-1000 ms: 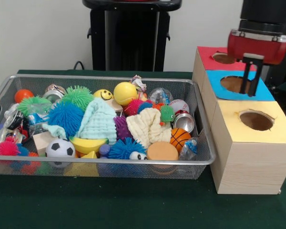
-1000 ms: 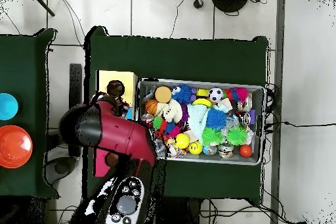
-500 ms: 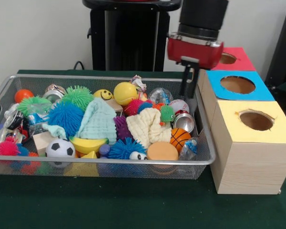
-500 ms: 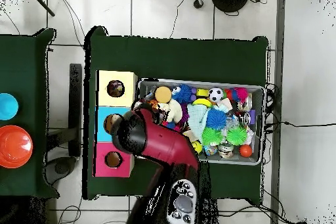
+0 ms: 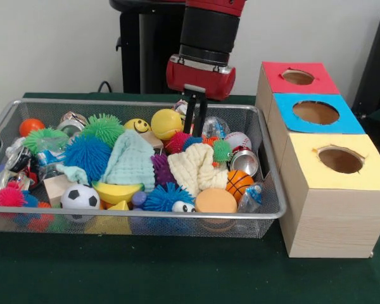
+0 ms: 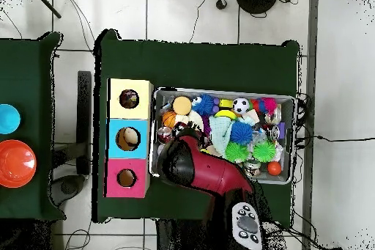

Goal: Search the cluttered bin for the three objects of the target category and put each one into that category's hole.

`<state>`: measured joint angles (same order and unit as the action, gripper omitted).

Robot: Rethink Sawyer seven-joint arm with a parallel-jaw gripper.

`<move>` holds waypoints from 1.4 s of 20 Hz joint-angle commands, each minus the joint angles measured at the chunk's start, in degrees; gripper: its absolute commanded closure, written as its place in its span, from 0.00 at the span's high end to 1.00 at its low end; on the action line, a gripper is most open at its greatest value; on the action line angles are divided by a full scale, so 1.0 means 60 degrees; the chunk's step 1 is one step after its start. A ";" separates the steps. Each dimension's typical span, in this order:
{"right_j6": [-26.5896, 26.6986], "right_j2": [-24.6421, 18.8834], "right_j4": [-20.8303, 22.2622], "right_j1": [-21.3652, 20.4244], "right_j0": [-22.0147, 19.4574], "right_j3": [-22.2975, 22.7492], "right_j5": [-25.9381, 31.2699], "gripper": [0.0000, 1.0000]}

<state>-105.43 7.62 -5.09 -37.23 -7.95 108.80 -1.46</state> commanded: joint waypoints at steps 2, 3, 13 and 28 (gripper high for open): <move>-0.0908 -0.1259 0.1178 -0.0043 -0.0150 0.0985 -0.0275 0.00; -0.0955 -0.1251 0.1276 -0.0058 -0.0155 0.1046 -0.0311 0.00; -0.1262 -0.1438 0.1925 0.0160 -0.0355 0.1081 -0.0887 1.00; -0.1592 -0.1198 0.2149 0.1118 -0.0248 0.0630 -0.2308 1.00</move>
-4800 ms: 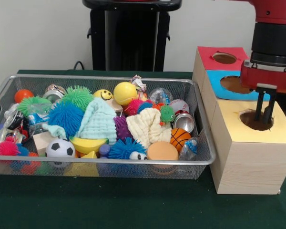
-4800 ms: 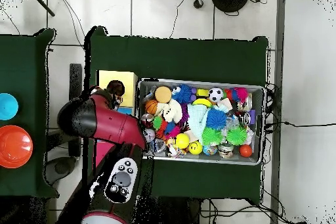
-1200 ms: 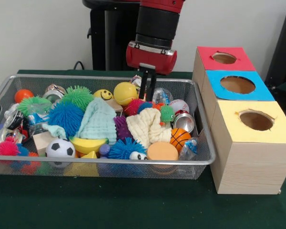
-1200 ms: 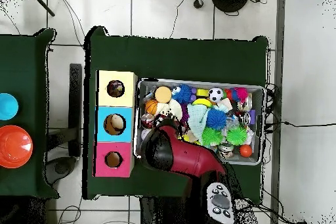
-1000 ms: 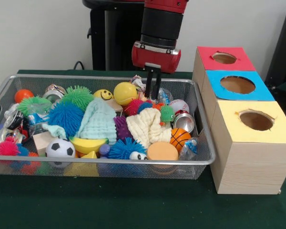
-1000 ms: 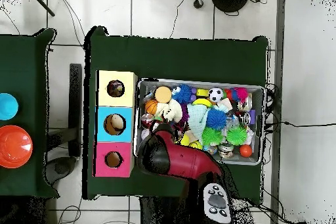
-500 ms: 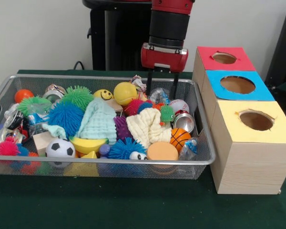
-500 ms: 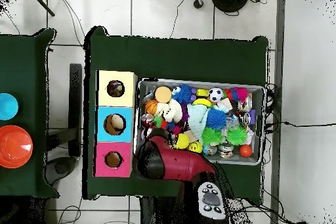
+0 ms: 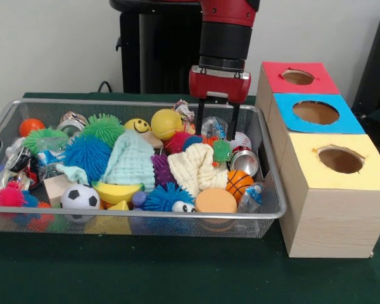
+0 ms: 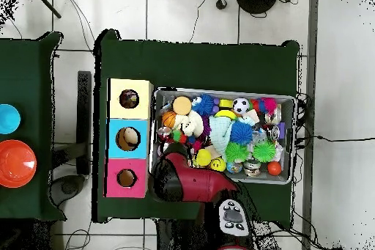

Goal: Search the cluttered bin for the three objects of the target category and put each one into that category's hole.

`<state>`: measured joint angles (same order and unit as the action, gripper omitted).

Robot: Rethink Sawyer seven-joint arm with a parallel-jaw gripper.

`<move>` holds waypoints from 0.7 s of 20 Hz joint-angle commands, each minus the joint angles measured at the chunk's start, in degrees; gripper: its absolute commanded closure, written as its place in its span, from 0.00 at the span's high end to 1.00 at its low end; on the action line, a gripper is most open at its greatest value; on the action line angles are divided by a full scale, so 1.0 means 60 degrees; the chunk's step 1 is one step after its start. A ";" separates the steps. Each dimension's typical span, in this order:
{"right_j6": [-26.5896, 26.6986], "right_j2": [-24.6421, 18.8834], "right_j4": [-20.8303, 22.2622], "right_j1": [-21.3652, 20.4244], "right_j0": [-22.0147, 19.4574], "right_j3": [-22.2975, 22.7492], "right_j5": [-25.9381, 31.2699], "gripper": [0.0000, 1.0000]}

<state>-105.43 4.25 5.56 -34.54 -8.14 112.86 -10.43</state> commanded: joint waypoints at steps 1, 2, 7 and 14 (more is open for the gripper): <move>-0.1564 -0.0657 0.0365 0.0772 -0.0262 -0.0096 -0.0806 1.00; -0.1537 -0.0631 0.0321 0.0807 -0.0251 -0.0090 -0.0726 1.00; -0.1512 -0.0405 0.0302 0.0547 -0.0171 0.0341 -0.0467 1.00; -0.1634 -0.0441 0.0505 0.0501 -0.0420 0.0900 -0.0604 1.00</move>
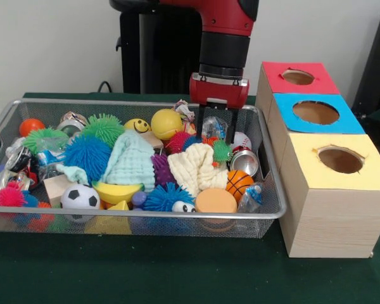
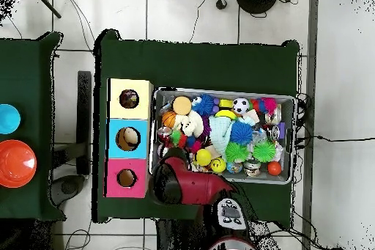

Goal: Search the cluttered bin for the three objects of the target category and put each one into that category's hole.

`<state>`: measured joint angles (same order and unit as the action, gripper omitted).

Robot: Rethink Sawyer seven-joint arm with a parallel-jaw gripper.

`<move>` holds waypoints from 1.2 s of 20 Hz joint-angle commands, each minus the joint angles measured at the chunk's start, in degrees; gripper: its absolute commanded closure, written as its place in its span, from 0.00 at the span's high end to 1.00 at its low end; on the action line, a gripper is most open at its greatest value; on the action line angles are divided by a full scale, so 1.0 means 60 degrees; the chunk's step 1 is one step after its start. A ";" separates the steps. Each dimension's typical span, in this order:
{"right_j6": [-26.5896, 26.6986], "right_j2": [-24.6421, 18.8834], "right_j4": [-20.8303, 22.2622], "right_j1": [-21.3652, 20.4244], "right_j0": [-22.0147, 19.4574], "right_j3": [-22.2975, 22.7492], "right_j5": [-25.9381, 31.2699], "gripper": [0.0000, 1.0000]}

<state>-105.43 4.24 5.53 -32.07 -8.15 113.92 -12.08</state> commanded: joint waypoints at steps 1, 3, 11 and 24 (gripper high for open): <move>-0.1632 -0.0461 0.0505 0.0048 -0.0473 0.0773 -0.0272 1.00; -0.1643 -0.0419 0.0493 -0.0173 -0.0565 0.0994 -0.0115 1.00; -0.1409 -0.0088 0.0861 -0.0846 -0.0574 0.1776 -0.0199 1.00; -0.1595 0.0323 0.1674 0.0140 -0.0539 0.2105 -0.1792 1.00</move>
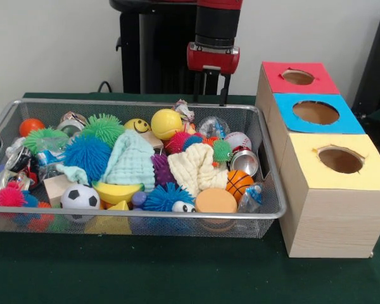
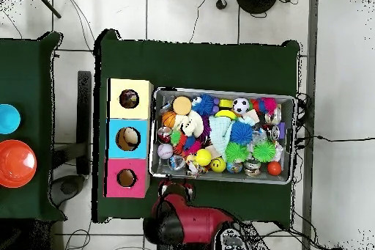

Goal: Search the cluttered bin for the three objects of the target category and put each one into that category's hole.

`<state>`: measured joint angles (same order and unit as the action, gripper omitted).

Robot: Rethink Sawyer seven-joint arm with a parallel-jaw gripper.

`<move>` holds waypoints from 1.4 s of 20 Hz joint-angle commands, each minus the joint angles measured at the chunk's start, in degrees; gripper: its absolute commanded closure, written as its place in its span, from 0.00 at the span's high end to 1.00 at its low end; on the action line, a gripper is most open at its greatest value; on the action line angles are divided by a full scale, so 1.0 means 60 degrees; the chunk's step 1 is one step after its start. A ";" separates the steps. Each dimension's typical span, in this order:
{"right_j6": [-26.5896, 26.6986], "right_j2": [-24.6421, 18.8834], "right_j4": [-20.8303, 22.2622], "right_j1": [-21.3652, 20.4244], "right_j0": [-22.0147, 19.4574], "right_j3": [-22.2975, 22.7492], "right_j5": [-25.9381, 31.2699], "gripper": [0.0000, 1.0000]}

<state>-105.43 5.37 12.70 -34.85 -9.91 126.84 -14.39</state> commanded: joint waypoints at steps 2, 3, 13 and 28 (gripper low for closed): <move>-0.1607 0.0256 0.0528 0.0816 -0.0223 -0.0042 -0.1679 1.00; -0.1612 0.0326 0.0526 0.0899 -0.0191 -0.0028 -0.1800 1.00; -0.1379 0.0751 0.0308 0.0895 -0.0081 -0.0065 -0.2078 1.00; -0.1200 0.0832 0.0751 0.0716 -0.0697 -0.0334 -0.1802 1.00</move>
<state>-105.43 11.84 15.64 -31.63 -11.76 129.60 -25.82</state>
